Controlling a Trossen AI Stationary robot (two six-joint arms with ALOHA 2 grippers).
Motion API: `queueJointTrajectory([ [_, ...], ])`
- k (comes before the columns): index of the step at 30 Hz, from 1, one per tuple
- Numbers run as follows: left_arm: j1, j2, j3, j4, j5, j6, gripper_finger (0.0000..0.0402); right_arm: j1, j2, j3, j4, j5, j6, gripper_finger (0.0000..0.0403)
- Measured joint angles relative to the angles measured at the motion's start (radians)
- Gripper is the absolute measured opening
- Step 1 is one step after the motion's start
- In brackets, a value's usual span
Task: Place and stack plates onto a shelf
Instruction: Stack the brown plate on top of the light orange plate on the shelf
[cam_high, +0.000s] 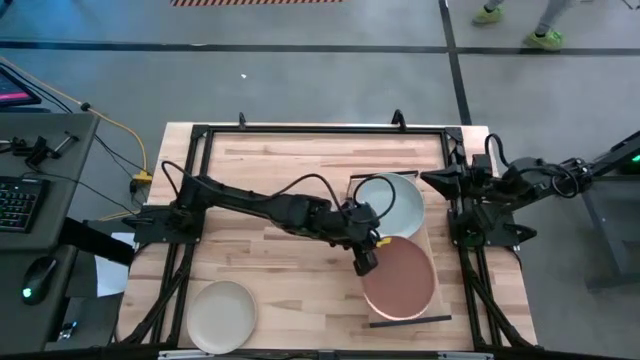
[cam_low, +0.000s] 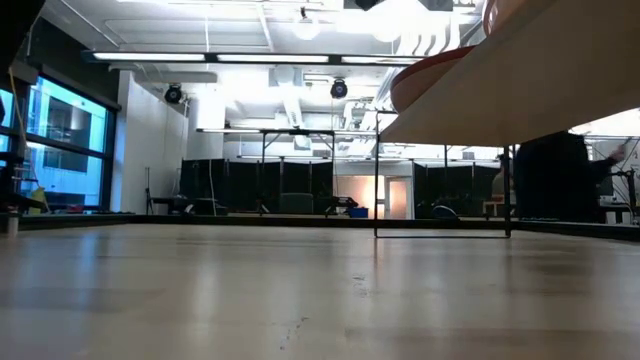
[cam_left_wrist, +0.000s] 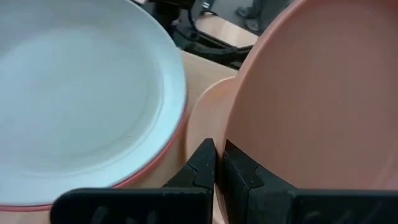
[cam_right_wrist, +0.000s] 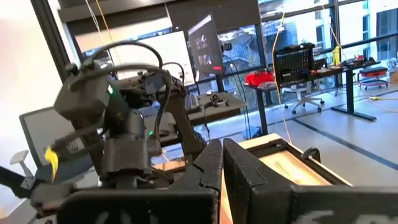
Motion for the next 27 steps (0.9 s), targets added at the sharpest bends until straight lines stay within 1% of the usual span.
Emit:
queueJointTrajectory([
  [5, 0.000, -0.003, -0.025, 0.070, 0.004, 0.003, 0.0000, 0.000, 0.000, 0.000, -0.022, 0.000, 0.000, 0.0000],
  [8, 0.000, -0.002, -0.026, 0.067, 0.005, 0.022, 0.0002, 0.000, 0.000, 0.000, -0.022, 0.000, 0.000, 0.0000],
  [15, 0.000, 0.038, -0.026, 0.080, 0.024, 0.029, 0.0020, 0.000, 0.000, 0.000, -0.027, 0.000, 0.000, 0.0000],
  [23, 0.000, 0.062, -0.026, 0.088, 0.056, 0.022, 0.0022, 0.000, 0.000, 0.000, -0.030, 0.000, 0.003, 0.0000],
  [27, 0.000, 0.060, -0.025, 0.092, 0.057, 0.057, 0.0024, 0.000, 0.000, 0.000, -0.032, 0.000, 0.003, 0.0000],
])
